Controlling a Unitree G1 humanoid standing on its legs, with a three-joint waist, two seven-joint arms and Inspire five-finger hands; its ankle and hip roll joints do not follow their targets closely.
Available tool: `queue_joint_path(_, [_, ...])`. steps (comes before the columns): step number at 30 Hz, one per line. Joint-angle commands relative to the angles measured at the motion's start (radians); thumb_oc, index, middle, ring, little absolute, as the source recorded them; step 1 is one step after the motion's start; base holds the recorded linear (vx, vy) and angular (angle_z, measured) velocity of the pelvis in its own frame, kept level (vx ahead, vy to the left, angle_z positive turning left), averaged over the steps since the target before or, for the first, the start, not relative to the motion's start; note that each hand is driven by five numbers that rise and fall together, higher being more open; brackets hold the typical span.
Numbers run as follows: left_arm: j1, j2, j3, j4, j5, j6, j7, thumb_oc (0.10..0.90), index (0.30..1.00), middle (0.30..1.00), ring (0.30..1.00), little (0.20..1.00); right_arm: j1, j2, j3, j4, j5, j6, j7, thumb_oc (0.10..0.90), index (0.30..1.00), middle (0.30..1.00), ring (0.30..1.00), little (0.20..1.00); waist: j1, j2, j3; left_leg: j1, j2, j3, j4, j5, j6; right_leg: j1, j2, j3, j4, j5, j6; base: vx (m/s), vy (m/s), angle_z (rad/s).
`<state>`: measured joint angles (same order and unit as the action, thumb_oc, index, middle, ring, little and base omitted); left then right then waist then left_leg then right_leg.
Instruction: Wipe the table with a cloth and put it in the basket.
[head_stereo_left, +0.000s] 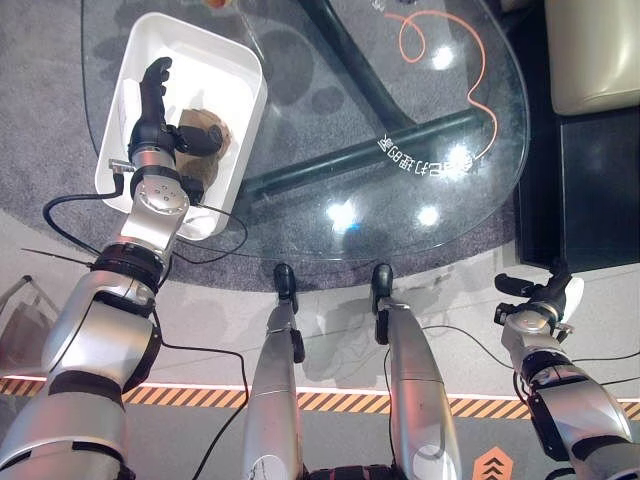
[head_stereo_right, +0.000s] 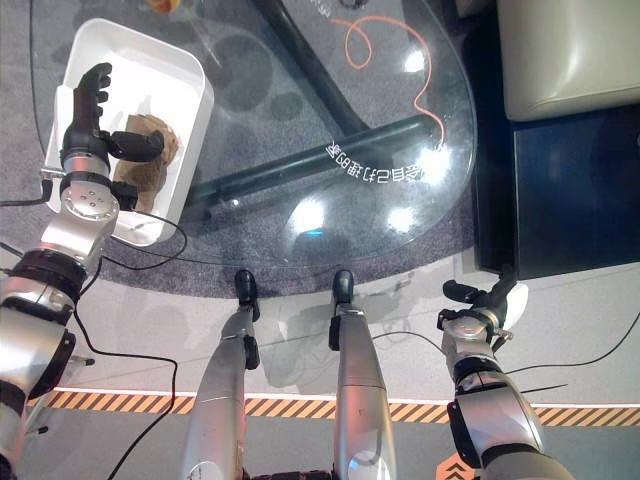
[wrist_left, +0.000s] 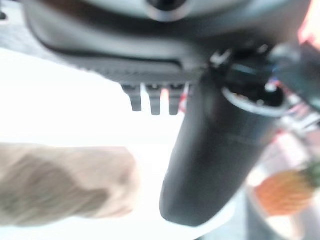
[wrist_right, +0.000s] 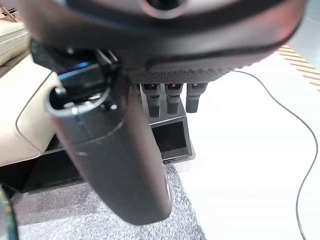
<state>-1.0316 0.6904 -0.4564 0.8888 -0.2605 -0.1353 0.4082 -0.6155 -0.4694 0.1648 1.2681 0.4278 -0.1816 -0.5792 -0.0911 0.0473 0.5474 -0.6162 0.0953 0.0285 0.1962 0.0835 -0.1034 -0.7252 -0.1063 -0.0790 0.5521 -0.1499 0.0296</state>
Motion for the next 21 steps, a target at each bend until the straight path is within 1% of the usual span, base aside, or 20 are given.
queue_joint_path(1, [-0.015, 0.133, 0.116, -0.047, -0.029, -0.102, 0.034, 0.800, 0.900, 0.900, 0.900, 0.900, 0.071, -0.052, -0.020, 0.000, -0.040, -0.005, -0.005, 0.800, 0.900, 0.900, 0.900, 0.900, 0.021, 0.001, -0.027, 0.128, -0.073, 0.034, 0.018, -0.062, 0.042, 0.174, 0.051, 0.008, -0.236, 0.127, 0.048, 0.03, -0.029, -0.04])
queue_joint_path(2, [0.035, 0.151, 0.145, -0.054, -0.053, -0.113, 0.011, 0.800, 0.900, 0.900, 0.900, 0.900, 0.101, -0.064, -0.031, 0.008, -0.046, -0.002, 0.019, 0.800, 0.900, 0.900, 0.900, 0.900, 0.027, 0.002, -0.048, 0.192, -0.070, 0.037, -0.023, -0.058, 0.035, 0.236, 0.039, 0.005, -0.271, 0.129, 0.055, 0.05, -0.015, -0.03])
queue_joint_path(3, [0.064, 0.158, 0.161, -0.058, -0.064, -0.116, -0.001, 0.800, 0.900, 0.900, 0.900, 0.900, 0.120, -0.068, -0.035, 0.011, -0.061, -0.001, 0.028, 0.800, 0.900, 0.900, 0.900, 0.900, 0.030, 0.003, -0.064, 0.217, -0.068, 0.039, -0.042, -0.054, 0.032, 0.262, 0.034, 0.005, -0.291, 0.133, 0.059, 0.04, -0.009, -0.01])
queue_joint_path(4, [0.065, 0.158, 0.162, -0.059, -0.064, -0.116, -0.001, 0.800, 0.900, 0.900, 0.900, 0.900, 0.120, -0.068, -0.035, 0.010, -0.061, -0.001, 0.028, 0.800, 0.900, 0.900, 0.900, 0.900, 0.029, 0.003, -0.065, 0.216, -0.068, 0.040, -0.046, -0.048, 0.032, 0.261, 0.035, 0.005, -0.296, 0.139, 0.058, 0.05, 0.003, 0.03])
queue_joint_path(6, [0.153, 0.175, 0.208, -0.073, -0.088, -0.103, -0.050, 0.800, 0.900, 0.900, 0.900, 0.900, 0.172, -0.081, -0.047, 0.017, -0.123, 0.000, 0.036, 0.800, 0.900, 0.900, 0.900, 0.900, 0.039, 0.006, -0.117, 0.284, -0.066, 0.048, -0.099, -0.042, 0.025, 0.334, 0.020, 0.005, -0.351, 0.148, 0.066, 0.11, 0.015, 0.05])
queue_joint_path(8, [0.222, 0.181, 0.244, -0.074, -0.093, -0.090, -0.092, 0.800, 0.900, 0.900, 0.900, 0.900, 0.215, -0.089, -0.054, 0.016, -0.151, -0.003, 0.050, 0.800, 0.900, 0.900, 0.900, 0.900, 0.043, 0.006, -0.150, 0.328, -0.065, 0.051, -0.130, -0.040, 0.021, 0.385, 0.012, 0.005, -0.390, 0.158, 0.070, 0.11, 0.017, -0.04])
queue_joint_path(11, [0.347, 0.171, 0.301, -0.066, -0.105, -0.054, -0.167, 0.800, 0.900, 0.900, 0.900, 0.900, 0.281, -0.091, -0.072, 0.013, -0.172, 0.002, 0.070, 0.800, 0.900, 0.900, 0.900, 0.900, 0.052, 0.008, -0.207, 0.407, -0.063, 0.049, -0.182, -0.037, 0.019, 0.477, 0.001, 0.000, -0.455, 0.170, 0.077, 0.12, 0.014, 0.01])
queue_joint_path(13, [0.433, 0.154, 0.334, -0.043, -0.108, -0.042, -0.224, 0.800, 0.900, 0.900, 0.900, 0.900, 0.321, -0.088, -0.087, 0.013, -0.189, 0.009, 0.081, 0.800, 0.900, 0.900, 0.900, 0.900, 0.055, 0.009, -0.241, 0.457, -0.064, 0.049, -0.209, -0.037, 0.018, 0.537, -0.003, -0.003, -0.493, 0.176, 0.082, 0.11, 0.018, 0.06])
queue_joint_path(14, [0.445, 0.151, 0.339, -0.040, -0.111, -0.039, -0.231, 0.800, 0.900, 0.900, 0.900, 0.900, 0.327, -0.088, -0.089, 0.013, -0.192, 0.011, 0.083, 0.800, 0.900, 0.900, 0.900, 0.900, 0.055, 0.009, -0.245, 0.464, -0.064, 0.049, -0.213, -0.037, 0.018, 0.546, -0.004, -0.004, -0.499, 0.178, 0.082, 0.09, 0.015, -0.01])
queue_joint_path(18, [0.690, 0.052, 0.395, 0.051, -0.071, -0.009, -0.338, 0.800, 0.900, 0.900, 0.900, 0.900, 0.420, -0.068, -0.121, 0.028, -0.227, 0.051, 0.129, 0.800, 0.900, 0.900, 0.900, 0.900, 0.076, 0.006, -0.331, 0.558, -0.060, 0.040, -0.240, -0.047, 0.028, 0.650, -0.015, -0.017, -0.532, 0.179, 0.091, 0.15, 0.021, 0.03])
queue_joint_path(19, [0.706, 0.044, 0.399, 0.059, -0.061, -0.009, -0.345, 0.800, 0.900, 0.900, 0.900, 0.900, 0.426, -0.067, -0.122, 0.029, -0.230, 0.057, 0.135, 0.800, 0.900, 0.900, 0.900, 0.900, 0.078, 0.006, -0.337, 0.564, -0.060, 0.039, -0.241, -0.048, 0.029, 0.657, -0.016, -0.017, -0.535, 0.179, 0.092, 0.12, 0.018, 0.10])
queue_joint_path(21, [0.783, -0.007, 0.410, 0.116, -0.030, 0.005, -0.381, 0.800, 0.900, 0.900, 0.900, 0.900, 0.456, -0.051, -0.121, 0.042, -0.248, 0.083, 0.160, 0.800, 0.900, 0.900, 0.900, 0.900, 0.089, 0.000, -0.374, 0.600, -0.057, 0.037, -0.251, -0.055, 0.032, 0.695, -0.019, -0.025, -0.547, 0.177, 0.095, 0.14, 0.012, 0.11])
